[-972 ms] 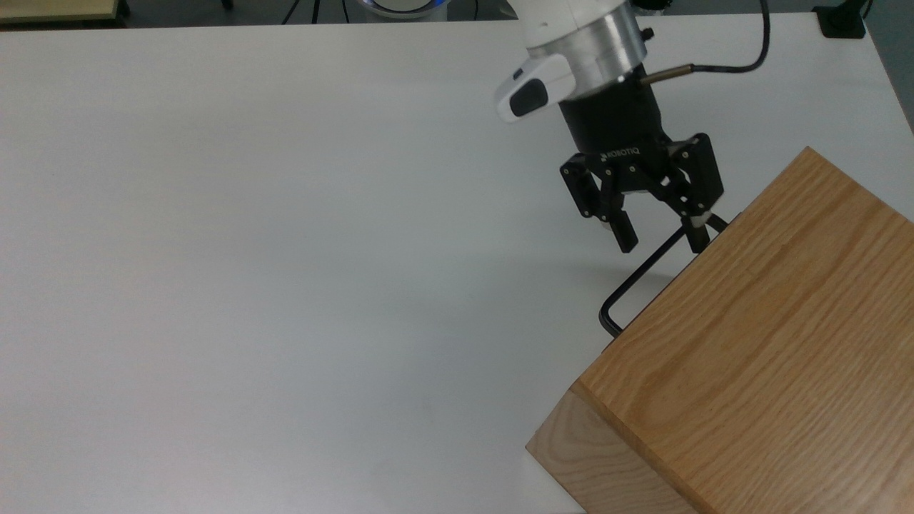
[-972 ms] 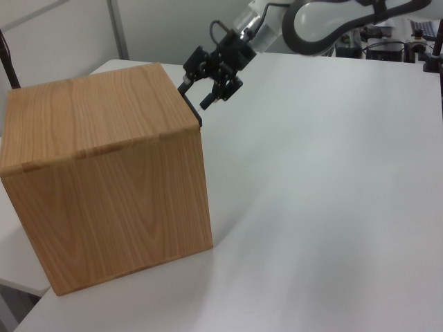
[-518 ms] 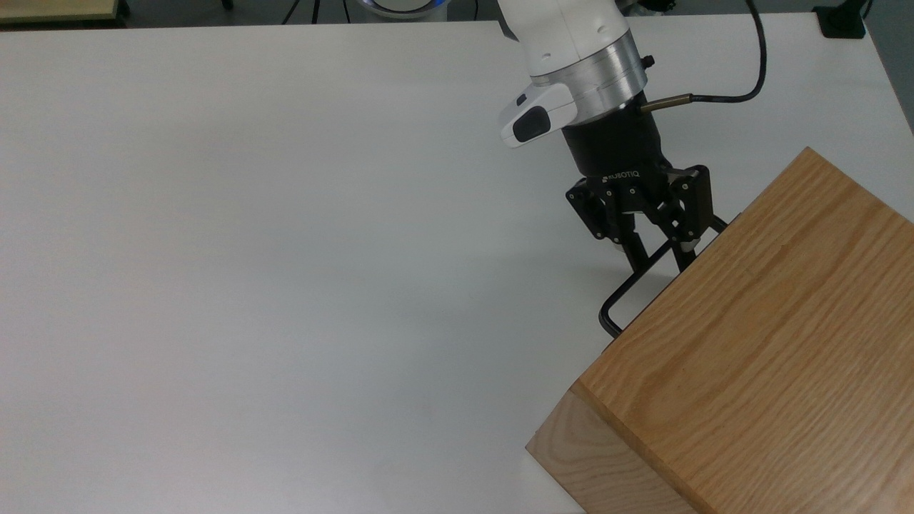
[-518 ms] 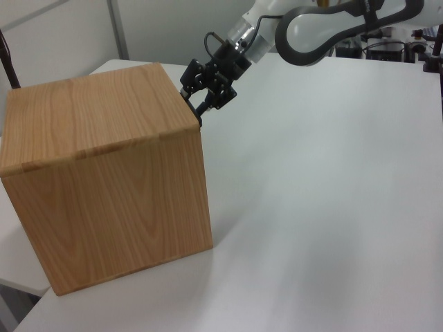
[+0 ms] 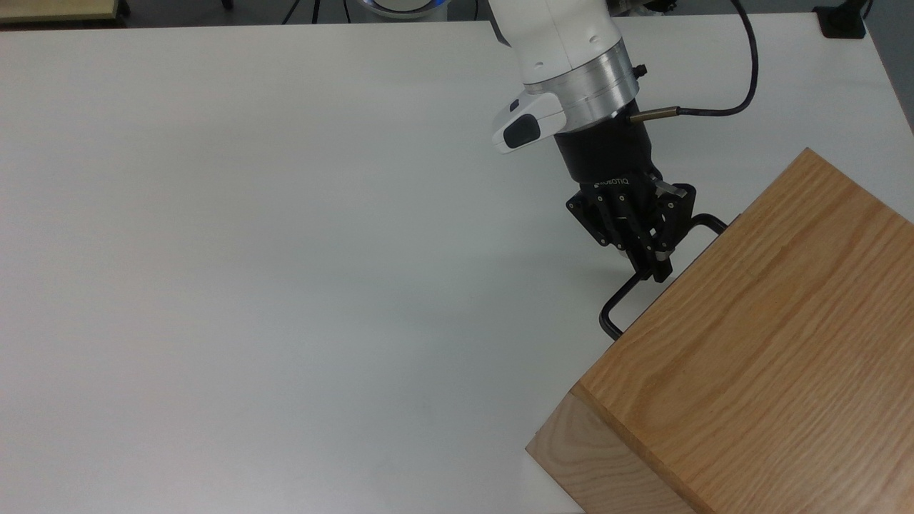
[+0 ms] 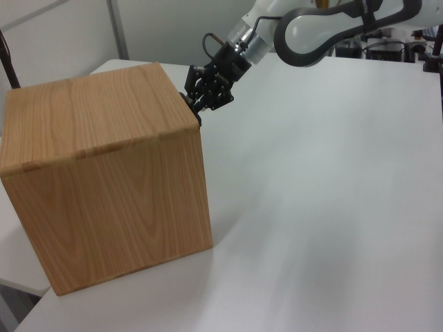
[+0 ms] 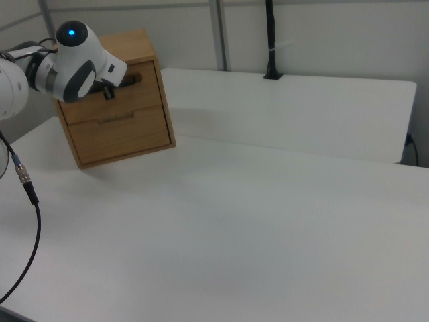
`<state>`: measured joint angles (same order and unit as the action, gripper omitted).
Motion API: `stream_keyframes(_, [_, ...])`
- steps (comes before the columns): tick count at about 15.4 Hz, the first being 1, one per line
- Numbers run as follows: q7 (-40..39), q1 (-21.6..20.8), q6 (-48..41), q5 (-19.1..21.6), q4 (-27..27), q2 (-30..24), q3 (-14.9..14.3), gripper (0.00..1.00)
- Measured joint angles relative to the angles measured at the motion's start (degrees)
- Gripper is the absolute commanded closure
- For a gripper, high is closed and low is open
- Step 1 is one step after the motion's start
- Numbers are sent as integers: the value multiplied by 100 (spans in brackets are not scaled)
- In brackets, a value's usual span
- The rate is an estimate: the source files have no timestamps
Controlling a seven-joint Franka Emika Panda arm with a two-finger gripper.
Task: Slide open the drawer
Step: 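Close the gripper around the black bar handle, then pull the handle outward, sliding the drawer out of the cabinet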
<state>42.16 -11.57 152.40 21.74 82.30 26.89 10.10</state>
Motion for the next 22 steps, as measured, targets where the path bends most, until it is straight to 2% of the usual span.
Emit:
stream_keyframes(6, [0,25,0,0,75,-60,6,100])
stream_keyframes(10, [-18,143,-56,0,487,-397,12,100])
stream_keyframes(14, [-137,440,-924,-4,729,-825,14,100])
stream_keyframes(19, [-656,988,-2406,-8,891,-1368,12,100])
stream_keyframes(22, [-1018,1340,-2946,-16,887,-1669,-5,100])
